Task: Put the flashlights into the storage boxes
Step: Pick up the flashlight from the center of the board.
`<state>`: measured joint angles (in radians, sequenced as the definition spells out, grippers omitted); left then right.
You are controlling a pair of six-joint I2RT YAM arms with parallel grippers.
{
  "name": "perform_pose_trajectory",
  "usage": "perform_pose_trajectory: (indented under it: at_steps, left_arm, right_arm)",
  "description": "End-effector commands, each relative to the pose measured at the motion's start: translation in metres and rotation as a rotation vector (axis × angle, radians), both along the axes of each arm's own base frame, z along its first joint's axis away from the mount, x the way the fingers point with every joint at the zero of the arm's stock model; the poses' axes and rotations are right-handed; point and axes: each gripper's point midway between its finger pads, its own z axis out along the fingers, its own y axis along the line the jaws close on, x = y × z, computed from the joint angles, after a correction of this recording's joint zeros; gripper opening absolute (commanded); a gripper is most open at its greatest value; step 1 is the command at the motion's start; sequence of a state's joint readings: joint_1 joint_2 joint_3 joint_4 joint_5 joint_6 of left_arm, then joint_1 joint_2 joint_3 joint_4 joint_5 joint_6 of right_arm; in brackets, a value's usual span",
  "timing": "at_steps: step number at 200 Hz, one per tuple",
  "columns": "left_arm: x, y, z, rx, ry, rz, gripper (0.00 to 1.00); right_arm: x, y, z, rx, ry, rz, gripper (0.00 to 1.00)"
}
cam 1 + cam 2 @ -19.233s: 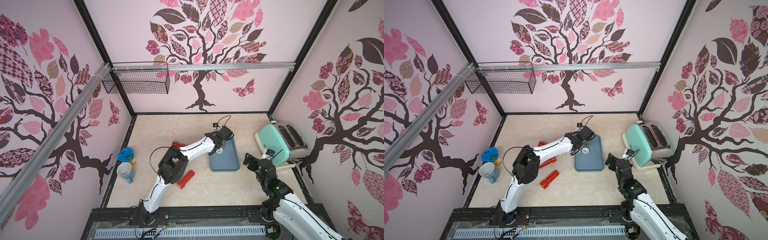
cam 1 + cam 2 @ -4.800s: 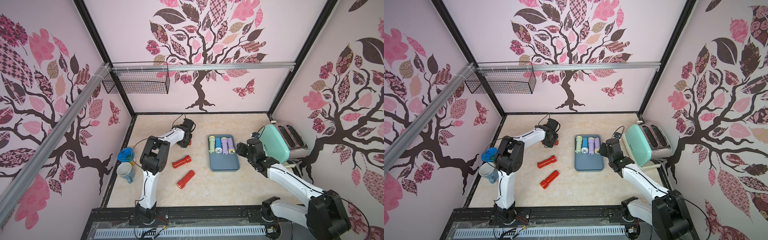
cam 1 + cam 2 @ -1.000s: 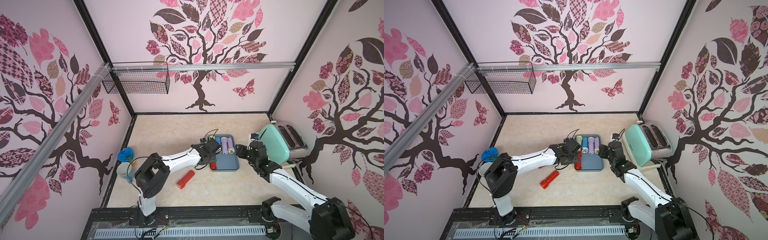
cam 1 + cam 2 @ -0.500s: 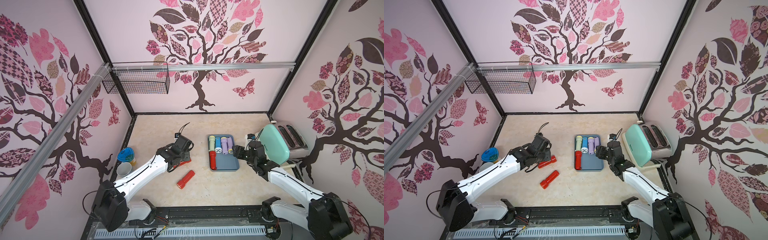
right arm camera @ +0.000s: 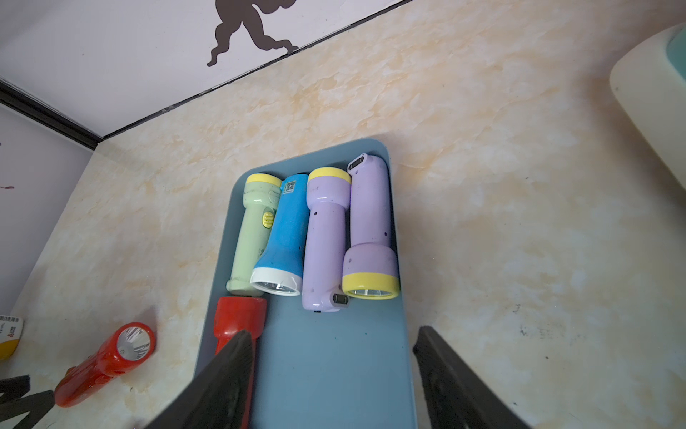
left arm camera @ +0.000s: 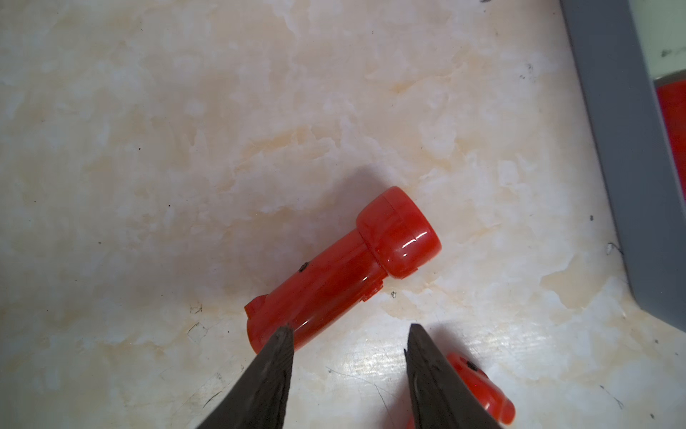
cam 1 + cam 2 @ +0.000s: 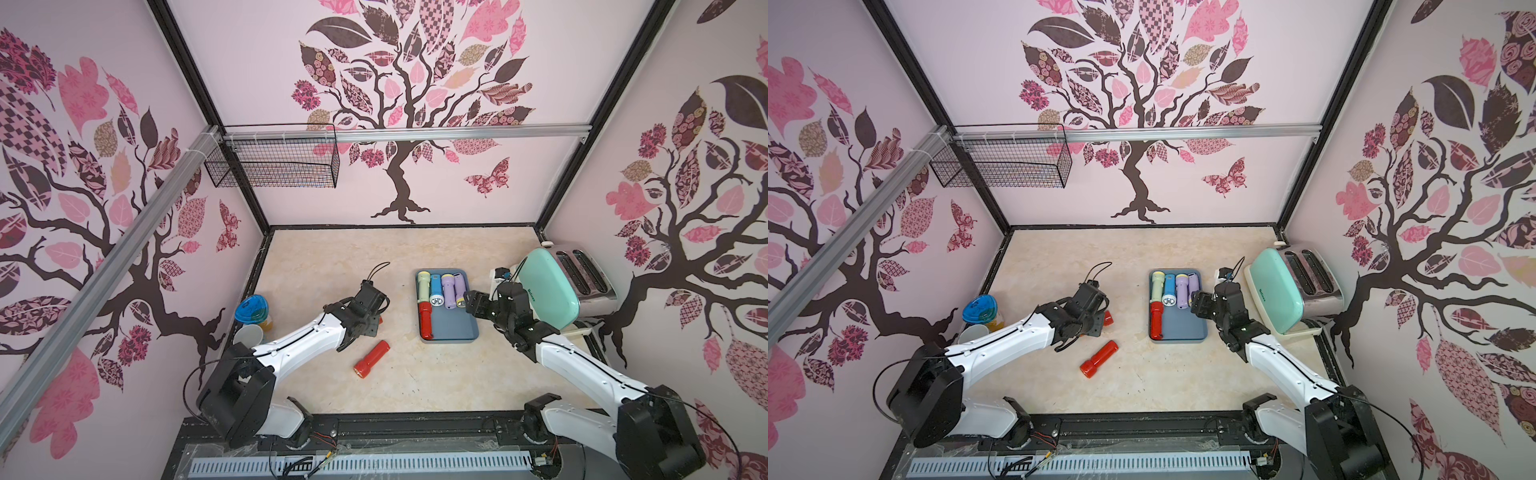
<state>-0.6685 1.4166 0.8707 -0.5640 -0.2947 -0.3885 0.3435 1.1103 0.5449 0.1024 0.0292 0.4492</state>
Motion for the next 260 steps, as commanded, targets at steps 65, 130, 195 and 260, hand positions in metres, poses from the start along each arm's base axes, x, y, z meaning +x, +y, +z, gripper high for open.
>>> perform_pose_trajectory:
  at_steps: [65, 130, 195, 260]
  left_arm:
    - [0.008, 0.019, -0.02, 0.001, -0.032, 0.079, 0.59]
    - [0.012, 0.015, -0.049, -0.063, 0.054, 0.11, 0.6]
    - [0.006, -0.01, -0.052, -0.237, 0.107, 0.147, 0.58]
    - [-0.006, -0.01, -0.06, -0.227, 0.179, 0.144, 0.65]
  right_arm:
    - [0.001, 0.001, 0.012, 0.001, -0.031, 0.007, 0.73]
    - [0.002, 0.001, 0.008, -0.01, -0.013, 0.009, 0.73]
    - [0.005, 0.001, 0.003, -0.013, 0.0, 0.003, 0.72]
    - [0.005, 0.003, 0.003, -0.006, 0.0, 0.008, 0.73]
